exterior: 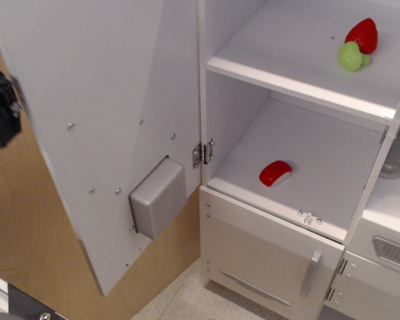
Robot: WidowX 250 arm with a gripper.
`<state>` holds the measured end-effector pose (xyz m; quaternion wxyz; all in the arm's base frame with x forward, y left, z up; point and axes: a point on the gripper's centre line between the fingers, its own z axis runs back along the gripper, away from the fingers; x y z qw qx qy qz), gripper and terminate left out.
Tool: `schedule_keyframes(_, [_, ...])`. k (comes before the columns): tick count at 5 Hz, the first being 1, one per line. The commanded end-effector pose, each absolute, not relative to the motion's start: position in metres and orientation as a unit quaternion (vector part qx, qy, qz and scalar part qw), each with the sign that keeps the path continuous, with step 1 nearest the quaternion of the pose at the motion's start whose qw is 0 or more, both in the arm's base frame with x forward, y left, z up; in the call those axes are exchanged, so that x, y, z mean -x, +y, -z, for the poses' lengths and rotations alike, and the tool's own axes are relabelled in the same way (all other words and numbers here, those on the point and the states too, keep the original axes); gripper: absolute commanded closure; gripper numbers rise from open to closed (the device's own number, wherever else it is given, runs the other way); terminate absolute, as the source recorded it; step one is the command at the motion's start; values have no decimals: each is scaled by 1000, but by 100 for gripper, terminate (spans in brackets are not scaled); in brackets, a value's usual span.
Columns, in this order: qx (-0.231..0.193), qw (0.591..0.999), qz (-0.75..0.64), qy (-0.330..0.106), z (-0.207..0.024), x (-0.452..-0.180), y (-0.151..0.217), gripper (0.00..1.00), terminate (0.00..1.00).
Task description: Close fridge
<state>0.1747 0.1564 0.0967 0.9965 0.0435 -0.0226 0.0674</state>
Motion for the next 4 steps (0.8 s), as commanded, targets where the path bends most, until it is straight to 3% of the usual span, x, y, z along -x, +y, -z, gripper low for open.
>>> schedule_keyframes(1, [-41, 999, -13, -24, -106, -174, 108, 0, 0])
schedule_keyframes(2, [-32, 999, 0, -9, -106, -176, 79, 0, 0])
schedule_keyframes(4, [-39, 999, -6, -10, -97, -216, 36, 0, 0])
